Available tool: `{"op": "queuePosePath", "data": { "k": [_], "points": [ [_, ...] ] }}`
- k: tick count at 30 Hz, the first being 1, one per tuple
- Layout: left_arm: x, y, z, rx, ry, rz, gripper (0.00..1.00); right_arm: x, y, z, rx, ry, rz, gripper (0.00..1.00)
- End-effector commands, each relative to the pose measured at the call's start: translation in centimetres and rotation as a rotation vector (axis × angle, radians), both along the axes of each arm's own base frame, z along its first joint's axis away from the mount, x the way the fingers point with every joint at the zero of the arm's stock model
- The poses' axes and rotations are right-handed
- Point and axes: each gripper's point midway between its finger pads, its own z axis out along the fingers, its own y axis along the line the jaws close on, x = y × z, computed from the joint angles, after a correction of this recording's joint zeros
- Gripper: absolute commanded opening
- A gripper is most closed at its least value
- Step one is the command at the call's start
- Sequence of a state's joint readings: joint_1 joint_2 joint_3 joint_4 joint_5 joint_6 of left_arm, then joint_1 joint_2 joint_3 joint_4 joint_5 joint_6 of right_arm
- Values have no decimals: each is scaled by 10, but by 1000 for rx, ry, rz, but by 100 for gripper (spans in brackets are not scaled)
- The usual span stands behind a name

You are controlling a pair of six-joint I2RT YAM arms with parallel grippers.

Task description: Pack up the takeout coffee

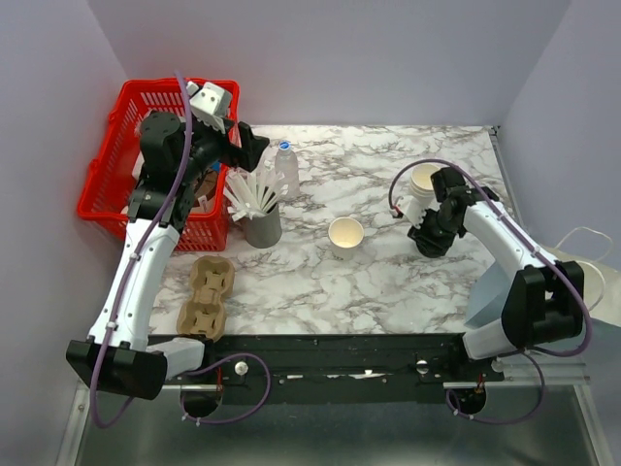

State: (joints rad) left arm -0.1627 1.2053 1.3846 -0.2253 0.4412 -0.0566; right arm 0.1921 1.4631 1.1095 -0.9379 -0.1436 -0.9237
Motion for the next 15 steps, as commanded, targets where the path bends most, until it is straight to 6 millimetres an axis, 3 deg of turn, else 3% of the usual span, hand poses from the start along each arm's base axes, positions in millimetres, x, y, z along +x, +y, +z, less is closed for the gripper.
{"op": "queuePosePath", "data": {
  "k": [1,6,15],
  "points": [
    [-2,-7,19,-38,-34,-44,99,4,-23,-14,-77,5,61,48],
    [-2,-7,19,-38,-37,-48,99,9,-33,-28,-126,3,113,46],
    [-4,-7,16,-35,-31,-46,99,20,-34,-33,-145,2,150,43]
  ]
}}
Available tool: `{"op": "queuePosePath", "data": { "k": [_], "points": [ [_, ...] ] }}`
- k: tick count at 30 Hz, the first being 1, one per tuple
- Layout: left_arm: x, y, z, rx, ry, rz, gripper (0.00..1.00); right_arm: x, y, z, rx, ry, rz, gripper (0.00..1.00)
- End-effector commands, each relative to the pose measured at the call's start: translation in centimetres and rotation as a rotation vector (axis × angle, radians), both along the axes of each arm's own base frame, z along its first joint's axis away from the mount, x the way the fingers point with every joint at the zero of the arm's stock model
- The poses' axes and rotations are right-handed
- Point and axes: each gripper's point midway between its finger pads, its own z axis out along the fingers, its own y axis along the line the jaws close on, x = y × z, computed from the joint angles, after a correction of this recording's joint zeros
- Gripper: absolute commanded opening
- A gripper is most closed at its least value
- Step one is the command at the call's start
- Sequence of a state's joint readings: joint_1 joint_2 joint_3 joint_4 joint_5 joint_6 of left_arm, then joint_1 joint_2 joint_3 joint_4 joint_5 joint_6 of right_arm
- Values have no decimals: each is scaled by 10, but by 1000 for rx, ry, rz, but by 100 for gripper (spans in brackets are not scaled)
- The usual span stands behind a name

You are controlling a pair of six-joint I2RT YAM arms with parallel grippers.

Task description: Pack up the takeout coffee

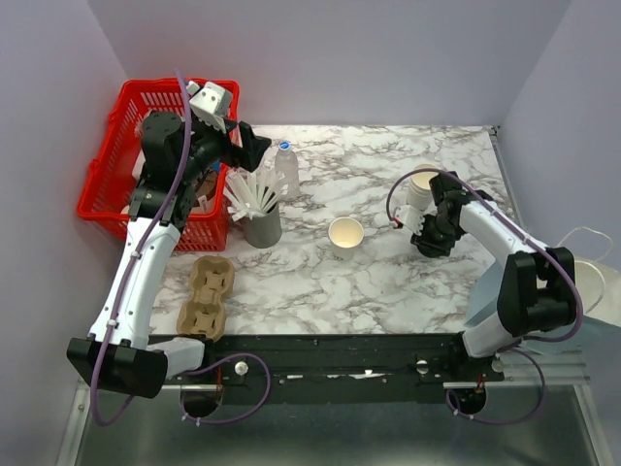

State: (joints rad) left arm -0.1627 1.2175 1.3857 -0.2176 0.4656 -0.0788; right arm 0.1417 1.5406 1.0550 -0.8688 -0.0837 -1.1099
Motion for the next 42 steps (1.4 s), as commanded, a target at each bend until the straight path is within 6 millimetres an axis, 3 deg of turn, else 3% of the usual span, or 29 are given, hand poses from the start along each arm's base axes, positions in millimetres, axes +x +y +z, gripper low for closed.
{"op": "queuePosePath", "data": {
  "k": [1,14,22,29,32,36,42],
  "points": [
    [-5,-2,19,-19,-48,-22,99,10,-7,-3,-38,-18,40,42],
    [0,-3,18,-28,-43,-20,99,2,-10,-13,-55,-1,70,38],
    [0,-3,17,-29,-42,-20,99,5,-10,-11,-61,-3,69,23],
    [-2,-2,17,-29,-45,-17,99,7,-9,-12,-58,0,60,21],
    [-3,-1,18,-28,-47,-16,99,8,-10,-11,-56,-5,54,14],
    [-4,-1,16,-21,-46,-17,99,5,-8,0,-41,-22,45,1],
    [-7,-4,10,-5,-40,-37,99,-3,-3,24,0,-45,15,1]
  ]
}}
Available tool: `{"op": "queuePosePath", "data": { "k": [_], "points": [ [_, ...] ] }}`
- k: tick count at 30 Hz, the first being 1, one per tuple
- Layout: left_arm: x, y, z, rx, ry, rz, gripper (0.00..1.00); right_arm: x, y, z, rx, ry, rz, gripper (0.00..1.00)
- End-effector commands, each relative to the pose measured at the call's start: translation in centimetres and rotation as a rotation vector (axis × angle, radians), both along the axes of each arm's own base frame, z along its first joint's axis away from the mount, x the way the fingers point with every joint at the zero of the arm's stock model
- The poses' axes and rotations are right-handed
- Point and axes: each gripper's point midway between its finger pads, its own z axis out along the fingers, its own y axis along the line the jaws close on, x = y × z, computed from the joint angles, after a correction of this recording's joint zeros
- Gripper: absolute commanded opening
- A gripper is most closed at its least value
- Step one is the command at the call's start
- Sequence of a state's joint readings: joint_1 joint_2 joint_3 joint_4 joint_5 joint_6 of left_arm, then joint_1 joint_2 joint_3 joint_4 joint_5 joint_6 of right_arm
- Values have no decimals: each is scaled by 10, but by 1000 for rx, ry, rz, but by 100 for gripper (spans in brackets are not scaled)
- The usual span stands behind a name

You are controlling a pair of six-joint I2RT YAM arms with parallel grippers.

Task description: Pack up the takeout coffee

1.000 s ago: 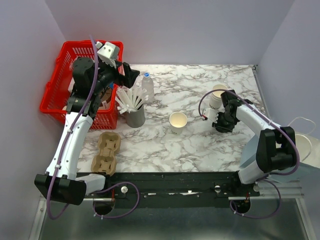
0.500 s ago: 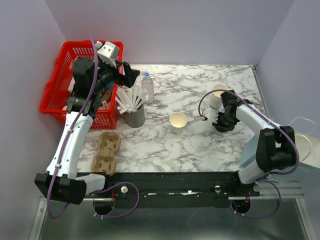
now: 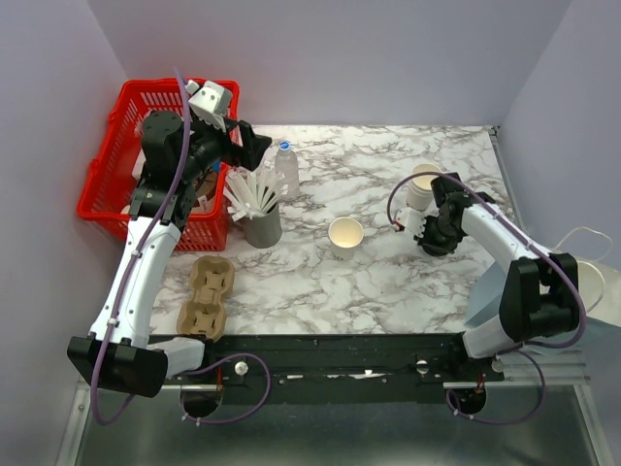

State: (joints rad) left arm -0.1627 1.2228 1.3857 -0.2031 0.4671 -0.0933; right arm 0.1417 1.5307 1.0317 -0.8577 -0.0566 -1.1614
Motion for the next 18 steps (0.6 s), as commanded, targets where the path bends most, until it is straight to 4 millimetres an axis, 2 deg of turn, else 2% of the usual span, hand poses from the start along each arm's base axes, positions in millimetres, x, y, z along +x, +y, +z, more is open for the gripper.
{"op": "queuePosePath", "data": {
  "k": [1,8,10,11,14,18],
  "points": [
    [-8,-3,8,8,-37,-39,99,-2,3,30,43,-51,-36,1],
    [-11,-10,3,5,-27,-76,99,3,15,60,117,-83,-100,1],
    [-11,-10,0,5,-19,-78,99,4,17,58,127,-80,-118,10],
    [-12,-11,1,1,-20,-81,99,3,17,55,129,-72,-122,21],
    [-11,-10,0,1,-18,-76,99,3,16,41,125,-53,-134,36],
    [-12,-12,1,13,-21,-78,99,6,15,27,113,-32,-144,40]
  ]
}}
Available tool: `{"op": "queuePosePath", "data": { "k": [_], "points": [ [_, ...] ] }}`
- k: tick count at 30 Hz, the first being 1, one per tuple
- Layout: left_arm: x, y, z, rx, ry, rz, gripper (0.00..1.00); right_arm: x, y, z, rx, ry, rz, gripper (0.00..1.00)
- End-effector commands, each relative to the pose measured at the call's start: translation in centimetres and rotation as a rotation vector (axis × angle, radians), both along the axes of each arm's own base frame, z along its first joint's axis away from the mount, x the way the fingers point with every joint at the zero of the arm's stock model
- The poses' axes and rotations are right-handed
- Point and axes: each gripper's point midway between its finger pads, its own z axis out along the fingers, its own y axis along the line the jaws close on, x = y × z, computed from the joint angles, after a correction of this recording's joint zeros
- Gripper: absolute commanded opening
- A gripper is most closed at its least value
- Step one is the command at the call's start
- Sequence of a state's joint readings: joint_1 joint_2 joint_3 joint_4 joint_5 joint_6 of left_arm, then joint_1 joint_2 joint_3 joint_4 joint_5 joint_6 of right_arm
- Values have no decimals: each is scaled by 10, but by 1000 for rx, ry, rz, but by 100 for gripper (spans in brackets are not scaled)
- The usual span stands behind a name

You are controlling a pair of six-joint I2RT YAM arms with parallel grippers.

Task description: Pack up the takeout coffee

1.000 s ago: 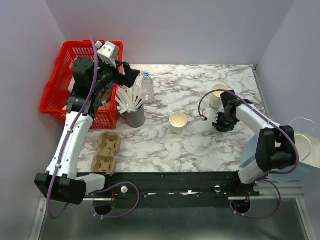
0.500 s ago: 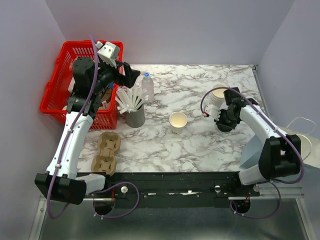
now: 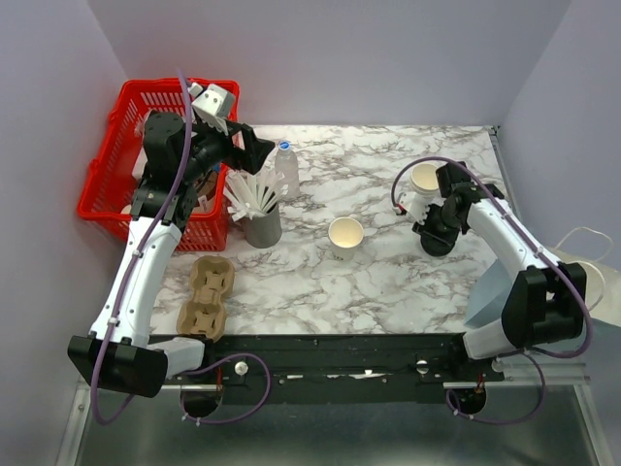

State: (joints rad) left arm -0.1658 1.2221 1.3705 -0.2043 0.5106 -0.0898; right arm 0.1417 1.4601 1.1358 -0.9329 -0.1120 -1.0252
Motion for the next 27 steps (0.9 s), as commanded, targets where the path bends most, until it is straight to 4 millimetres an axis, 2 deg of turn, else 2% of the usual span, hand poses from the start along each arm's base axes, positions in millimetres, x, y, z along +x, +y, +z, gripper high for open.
{"op": "queuePosePath", "data": {
  "k": [1,13,27],
  "points": [
    [-7,-5,7,10,-32,-32,99,-1,1,-22,14,55,-30,40],
    [-6,-6,5,11,-29,-30,99,0,-3,-43,-18,95,-24,42],
    [-5,-6,3,5,-23,-28,99,1,-11,-54,-61,99,-31,39]
  ]
}}
